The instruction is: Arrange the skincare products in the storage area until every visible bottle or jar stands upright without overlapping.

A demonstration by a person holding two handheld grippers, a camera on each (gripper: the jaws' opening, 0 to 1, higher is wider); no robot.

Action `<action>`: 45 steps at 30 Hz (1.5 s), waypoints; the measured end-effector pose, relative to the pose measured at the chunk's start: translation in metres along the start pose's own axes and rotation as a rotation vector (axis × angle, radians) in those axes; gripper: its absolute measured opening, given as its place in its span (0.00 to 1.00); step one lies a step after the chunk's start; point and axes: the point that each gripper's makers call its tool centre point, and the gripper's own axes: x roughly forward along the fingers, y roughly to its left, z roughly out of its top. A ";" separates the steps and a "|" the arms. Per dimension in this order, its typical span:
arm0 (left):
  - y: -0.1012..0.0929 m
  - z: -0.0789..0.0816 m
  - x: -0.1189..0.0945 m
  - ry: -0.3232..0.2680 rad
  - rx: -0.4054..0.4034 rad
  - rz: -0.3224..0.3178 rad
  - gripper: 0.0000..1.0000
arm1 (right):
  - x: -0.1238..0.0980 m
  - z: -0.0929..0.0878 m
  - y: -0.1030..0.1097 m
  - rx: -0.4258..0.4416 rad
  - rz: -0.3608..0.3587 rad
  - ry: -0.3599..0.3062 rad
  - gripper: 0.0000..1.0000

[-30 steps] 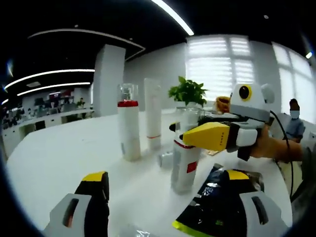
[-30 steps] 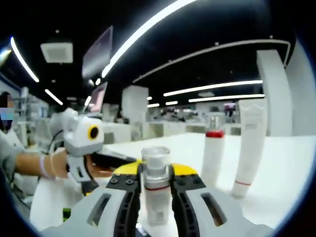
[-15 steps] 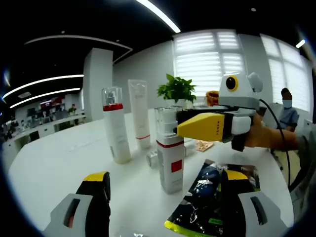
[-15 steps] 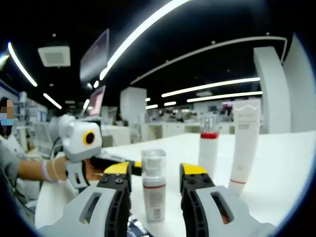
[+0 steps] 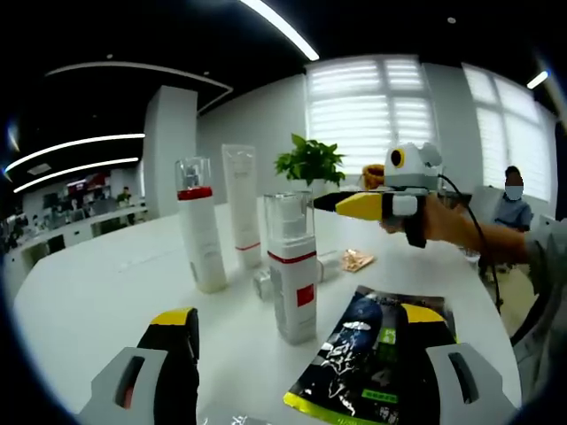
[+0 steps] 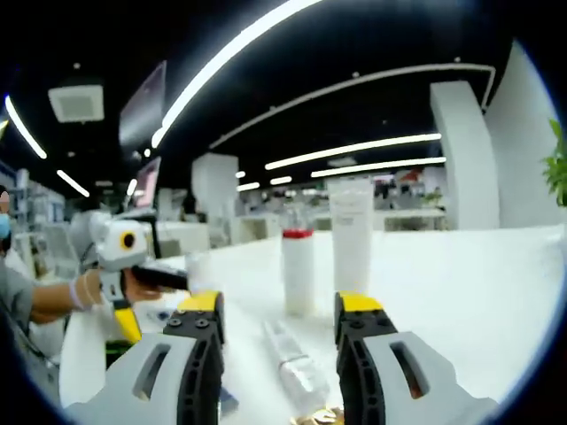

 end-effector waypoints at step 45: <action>-0.007 -0.009 0.001 0.030 0.040 -0.007 0.94 | -0.007 -0.085 0.000 -0.031 0.004 0.402 0.19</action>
